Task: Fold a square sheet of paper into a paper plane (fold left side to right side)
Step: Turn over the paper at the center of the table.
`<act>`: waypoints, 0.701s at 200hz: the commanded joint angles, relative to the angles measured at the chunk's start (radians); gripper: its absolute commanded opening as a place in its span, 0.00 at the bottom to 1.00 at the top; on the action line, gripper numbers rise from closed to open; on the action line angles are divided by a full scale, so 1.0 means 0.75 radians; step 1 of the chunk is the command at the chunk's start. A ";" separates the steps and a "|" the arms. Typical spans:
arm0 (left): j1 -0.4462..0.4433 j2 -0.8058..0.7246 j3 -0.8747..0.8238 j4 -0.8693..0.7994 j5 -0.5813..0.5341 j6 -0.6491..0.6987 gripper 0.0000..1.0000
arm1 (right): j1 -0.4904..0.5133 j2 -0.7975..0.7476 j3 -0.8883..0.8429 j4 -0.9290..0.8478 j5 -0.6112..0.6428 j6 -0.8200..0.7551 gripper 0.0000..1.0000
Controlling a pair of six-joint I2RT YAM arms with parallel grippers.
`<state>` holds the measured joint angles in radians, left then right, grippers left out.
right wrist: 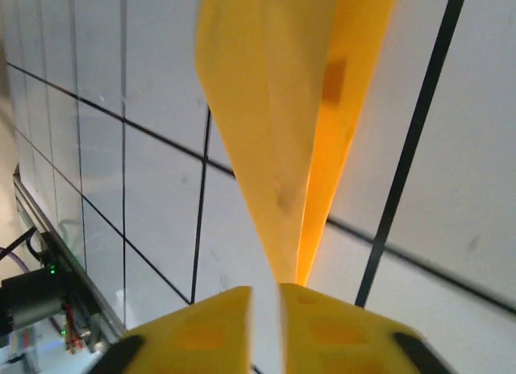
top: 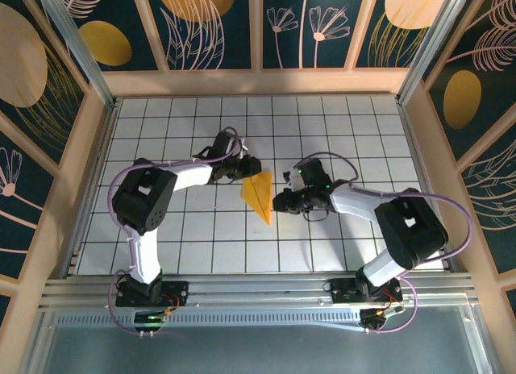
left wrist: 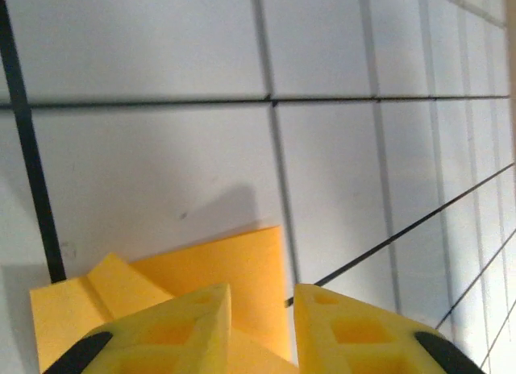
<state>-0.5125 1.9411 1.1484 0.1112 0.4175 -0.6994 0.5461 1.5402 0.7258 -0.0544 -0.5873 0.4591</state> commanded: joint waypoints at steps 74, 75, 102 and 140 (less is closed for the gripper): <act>0.041 -0.533 -0.352 0.048 -0.302 0.026 0.40 | -0.047 0.255 0.146 0.332 -0.034 -0.105 0.39; 0.041 -0.536 -0.357 0.049 -0.303 0.025 0.40 | -0.046 0.259 0.148 0.333 -0.036 -0.105 0.39; 0.041 -0.573 -0.434 0.067 -0.322 0.002 0.40 | -0.035 0.348 0.175 0.396 -0.079 -0.084 0.36; 0.041 -0.609 -0.448 0.052 -0.364 0.004 0.42 | -0.026 0.378 0.172 0.426 -0.107 -0.070 0.19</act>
<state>-0.4828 1.5337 0.8108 0.1314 0.1810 -0.6853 0.5194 1.8191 0.8391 0.2146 -0.6373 0.4057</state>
